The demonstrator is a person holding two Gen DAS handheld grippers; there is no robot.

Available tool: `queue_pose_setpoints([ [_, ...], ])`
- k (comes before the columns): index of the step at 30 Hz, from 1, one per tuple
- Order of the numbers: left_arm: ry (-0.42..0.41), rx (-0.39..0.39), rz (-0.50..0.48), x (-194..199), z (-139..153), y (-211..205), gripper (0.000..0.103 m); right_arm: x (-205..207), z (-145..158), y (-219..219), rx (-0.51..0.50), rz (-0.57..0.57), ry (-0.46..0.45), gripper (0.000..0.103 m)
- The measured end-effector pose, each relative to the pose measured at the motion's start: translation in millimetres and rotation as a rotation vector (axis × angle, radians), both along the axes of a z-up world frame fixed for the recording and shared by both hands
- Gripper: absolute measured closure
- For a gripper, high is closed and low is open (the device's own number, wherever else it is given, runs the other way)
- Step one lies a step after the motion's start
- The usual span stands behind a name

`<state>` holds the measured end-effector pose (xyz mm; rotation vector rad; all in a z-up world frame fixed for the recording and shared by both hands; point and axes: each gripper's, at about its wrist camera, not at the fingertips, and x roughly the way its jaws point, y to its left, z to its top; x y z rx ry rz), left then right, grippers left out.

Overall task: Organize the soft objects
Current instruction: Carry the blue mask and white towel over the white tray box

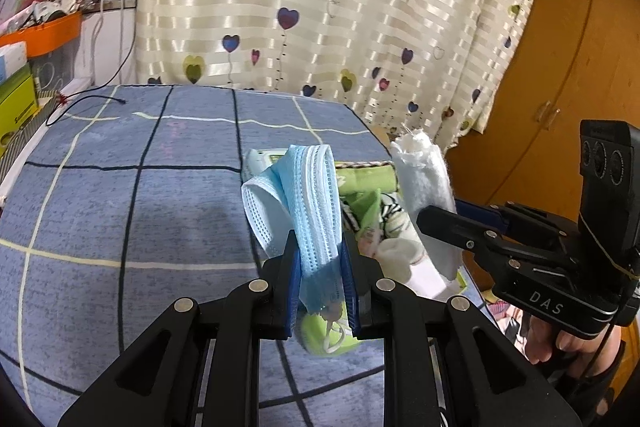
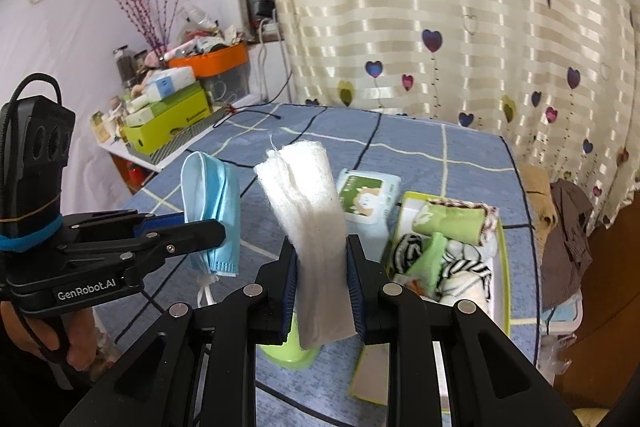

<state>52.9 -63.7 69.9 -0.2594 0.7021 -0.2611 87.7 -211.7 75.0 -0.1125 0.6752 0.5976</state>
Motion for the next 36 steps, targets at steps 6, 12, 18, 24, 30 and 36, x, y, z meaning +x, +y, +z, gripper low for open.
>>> queue_pose_setpoints([
  [6, 0.0, 0.01, -0.044, 2, 3, -22, 0.083, -2, -2, -25, 0.024, -0.044, 0.001, 0.081],
  [12, 0.006, 0.017, -0.092, 5, 3, -44, 0.083, -2, -8, -46, 0.036, -0.083, 0.015, 0.081],
  [18, 0.009, 0.015, -0.127, 8, 2, -61, 0.083, 0, -14, -67, 0.046, -0.131, 0.032, 0.081],
  [24, 0.019, 0.018, -0.152, 12, 1, -74, 0.083, 4, -20, -85, 0.055, -0.172, 0.043, 0.081],
  [30, 0.03, 0.021, -0.181, 15, -3, -86, 0.083, 8, -31, -97, 0.053, -0.202, 0.065, 0.081],
  [36, 0.04, 0.025, -0.201, 19, -8, -94, 0.083, 19, -56, -110, 0.043, -0.25, 0.119, 0.08],
])
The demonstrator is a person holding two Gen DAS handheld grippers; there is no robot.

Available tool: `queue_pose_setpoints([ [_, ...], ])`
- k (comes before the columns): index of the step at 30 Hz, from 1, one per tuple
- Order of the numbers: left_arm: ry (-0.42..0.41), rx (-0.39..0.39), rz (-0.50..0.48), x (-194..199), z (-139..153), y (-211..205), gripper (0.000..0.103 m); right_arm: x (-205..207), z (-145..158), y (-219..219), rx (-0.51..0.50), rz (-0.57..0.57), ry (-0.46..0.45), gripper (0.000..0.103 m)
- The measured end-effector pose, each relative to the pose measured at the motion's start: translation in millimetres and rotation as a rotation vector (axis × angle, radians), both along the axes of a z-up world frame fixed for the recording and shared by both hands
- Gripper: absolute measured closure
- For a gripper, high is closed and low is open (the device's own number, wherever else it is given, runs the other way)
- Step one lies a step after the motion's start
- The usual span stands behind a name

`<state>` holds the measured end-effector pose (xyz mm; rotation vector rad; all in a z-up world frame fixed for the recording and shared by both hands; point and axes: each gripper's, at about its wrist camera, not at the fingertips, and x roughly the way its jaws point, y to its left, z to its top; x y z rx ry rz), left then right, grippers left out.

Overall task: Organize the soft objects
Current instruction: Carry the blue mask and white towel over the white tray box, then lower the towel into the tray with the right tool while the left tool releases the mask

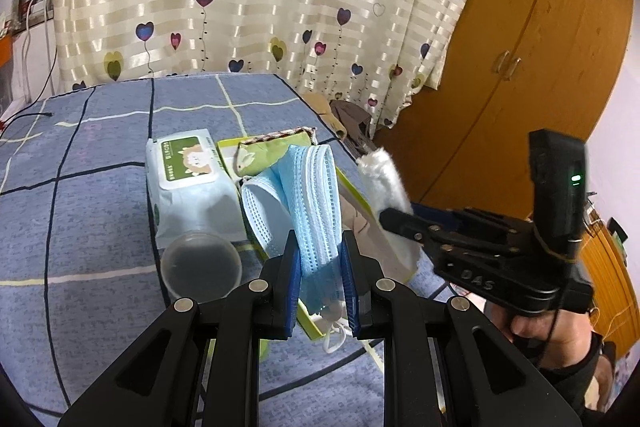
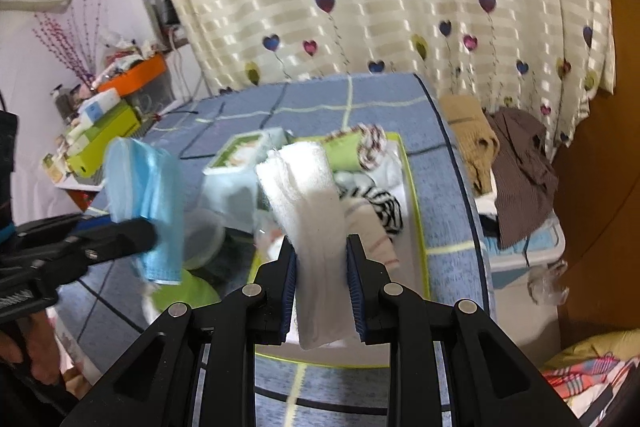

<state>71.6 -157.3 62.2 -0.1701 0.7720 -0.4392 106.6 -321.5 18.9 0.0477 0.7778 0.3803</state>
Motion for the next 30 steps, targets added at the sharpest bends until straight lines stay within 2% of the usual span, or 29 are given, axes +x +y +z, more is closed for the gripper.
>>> queue_pose_setpoints([
  [9, 0.023, 0.01, -0.024, 10, -10, -11, 0.083, 17, -46, -16, -0.042, -0.069, 0.087, 0.08],
  [12, 0.031, 0.015, -0.035, 14, -13, -16, 0.083, 22, -58, -18, -0.045, -0.068, 0.115, 0.078],
  [15, 0.041, 0.02, -0.048, 17, -17, -22, 0.083, 22, -67, -17, -0.054, -0.053, 0.139, 0.072],
  [17, 0.051, 0.023, -0.055, 20, -20, -25, 0.083, 21, -66, -16, -0.056, -0.049, 0.135, 0.063],
  [18, 0.055, 0.026, -0.058, 21, -22, -27, 0.083, 19, -64, -17, -0.059, -0.047, 0.126, 0.062],
  [26, 0.083, 0.046, -0.109, 32, -37, -48, 0.083, 5, -47, -26, -0.022, -0.035, 0.057, 0.06],
  [30, 0.106, 0.064, -0.133, 40, -48, -59, 0.083, 4, -46, -31, -0.01, -0.042, 0.053, 0.06],
])
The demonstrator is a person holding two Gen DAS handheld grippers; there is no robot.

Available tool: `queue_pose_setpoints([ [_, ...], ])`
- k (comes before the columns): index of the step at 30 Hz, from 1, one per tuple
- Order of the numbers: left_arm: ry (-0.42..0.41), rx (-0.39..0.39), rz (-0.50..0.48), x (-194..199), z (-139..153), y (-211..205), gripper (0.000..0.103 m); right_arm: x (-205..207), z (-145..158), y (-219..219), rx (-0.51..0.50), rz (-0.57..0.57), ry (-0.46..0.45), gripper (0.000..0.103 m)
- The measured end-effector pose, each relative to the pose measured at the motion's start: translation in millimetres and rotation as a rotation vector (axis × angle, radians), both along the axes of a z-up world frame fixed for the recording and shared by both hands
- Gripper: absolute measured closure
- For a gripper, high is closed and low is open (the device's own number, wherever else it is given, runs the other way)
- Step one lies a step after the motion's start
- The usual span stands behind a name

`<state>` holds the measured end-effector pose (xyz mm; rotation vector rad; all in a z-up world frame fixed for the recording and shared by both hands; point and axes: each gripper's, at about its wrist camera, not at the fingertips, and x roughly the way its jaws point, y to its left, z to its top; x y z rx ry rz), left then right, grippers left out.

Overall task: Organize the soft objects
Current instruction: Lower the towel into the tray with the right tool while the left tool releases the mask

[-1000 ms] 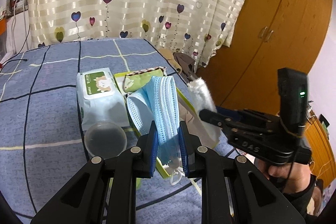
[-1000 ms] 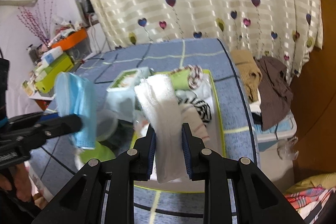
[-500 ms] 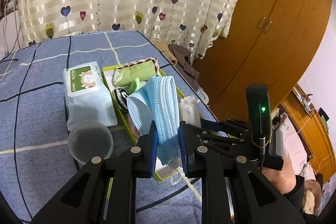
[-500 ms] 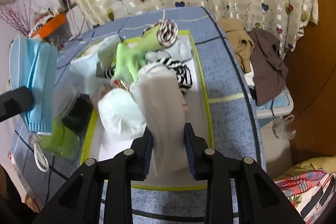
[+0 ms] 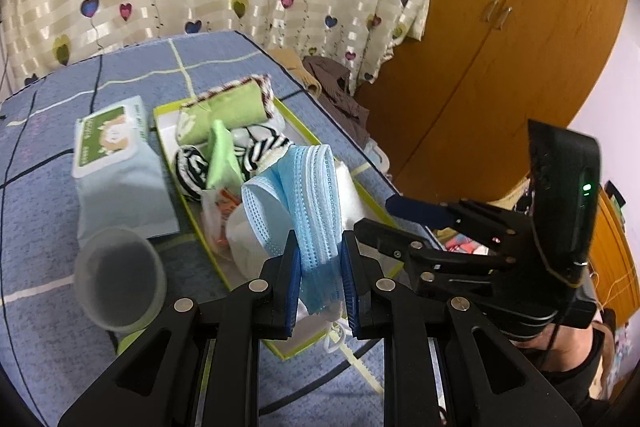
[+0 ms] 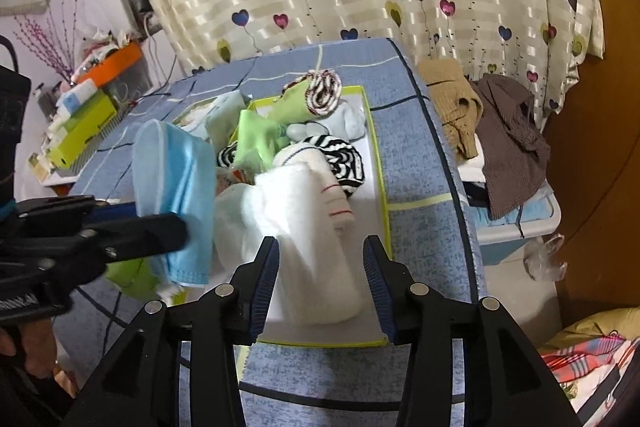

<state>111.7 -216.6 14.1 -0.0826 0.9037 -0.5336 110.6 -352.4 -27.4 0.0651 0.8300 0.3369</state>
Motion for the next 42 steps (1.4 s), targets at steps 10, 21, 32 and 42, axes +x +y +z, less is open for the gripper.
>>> queue_pose_setpoints([
  [10, 0.018, 0.025, -0.018, 18, -17, -16, 0.083, -1, -2, -8, 0.014, -0.007, -0.002, 0.061],
  [21, 0.078, 0.005, -0.056, 19, -28, -17, 0.072, 1, 0, -6, 0.017, -0.007, -0.002, 0.061],
  [32, 0.034, -0.006, -0.019, 2, -6, 1, 0.068, -7, 11, -4, 0.019, -0.009, -0.028, 0.061],
  [42, -0.012, -0.022, 0.002, -14, 11, 13, 0.068, -21, 26, 8, 0.001, -0.003, -0.051, 0.061],
])
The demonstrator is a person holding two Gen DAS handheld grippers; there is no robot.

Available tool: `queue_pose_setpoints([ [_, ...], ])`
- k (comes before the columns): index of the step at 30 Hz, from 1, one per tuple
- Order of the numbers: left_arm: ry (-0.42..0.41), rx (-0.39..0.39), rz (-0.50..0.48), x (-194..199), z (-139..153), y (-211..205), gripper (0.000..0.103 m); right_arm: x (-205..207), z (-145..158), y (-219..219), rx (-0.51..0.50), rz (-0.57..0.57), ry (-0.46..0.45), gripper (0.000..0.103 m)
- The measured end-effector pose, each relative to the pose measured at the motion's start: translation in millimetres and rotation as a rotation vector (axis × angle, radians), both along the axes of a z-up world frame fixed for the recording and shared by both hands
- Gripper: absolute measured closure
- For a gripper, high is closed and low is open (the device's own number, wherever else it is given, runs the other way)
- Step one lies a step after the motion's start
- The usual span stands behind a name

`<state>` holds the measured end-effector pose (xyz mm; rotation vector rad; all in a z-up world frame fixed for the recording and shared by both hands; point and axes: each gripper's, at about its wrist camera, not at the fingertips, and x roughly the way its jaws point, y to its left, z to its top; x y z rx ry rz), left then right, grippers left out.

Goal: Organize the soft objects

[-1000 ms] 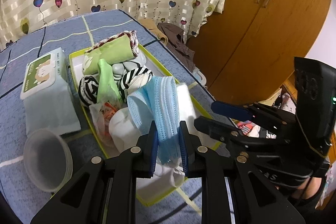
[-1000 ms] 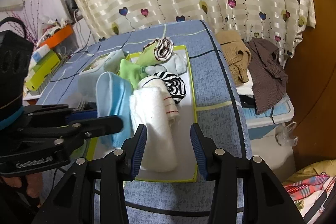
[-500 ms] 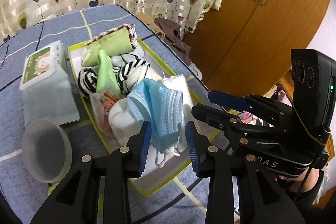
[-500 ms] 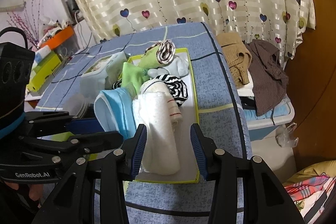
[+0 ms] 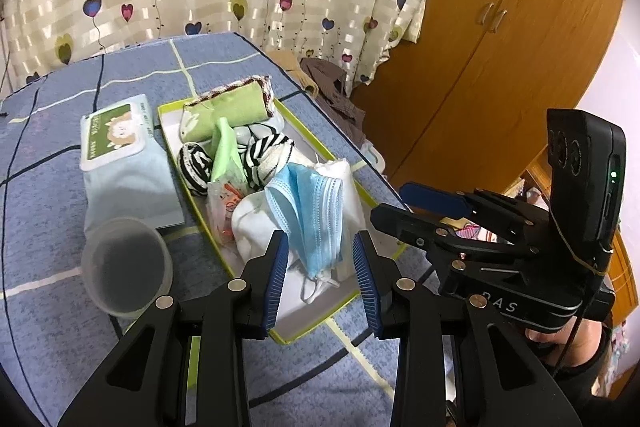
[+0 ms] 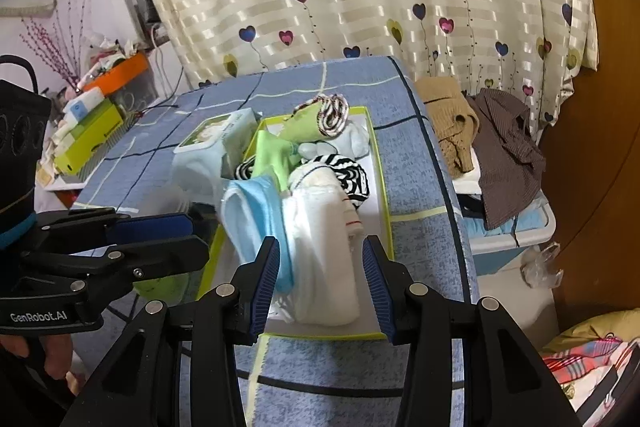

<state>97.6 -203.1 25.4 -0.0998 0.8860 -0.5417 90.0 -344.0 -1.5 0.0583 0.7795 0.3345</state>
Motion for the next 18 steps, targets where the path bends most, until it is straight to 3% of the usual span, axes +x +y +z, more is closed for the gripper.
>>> queue_pose_setpoints([
  [12, -0.075, 0.008, 0.056, -29, 20, 22, 0.068, -29, 18, 29, -0.044, 0.024, -0.025, 0.06],
  [18, -0.082, 0.027, 0.095, -42, 22, 35, 0.068, -41, 21, 41, -0.068, 0.021, -0.029, 0.055],
])
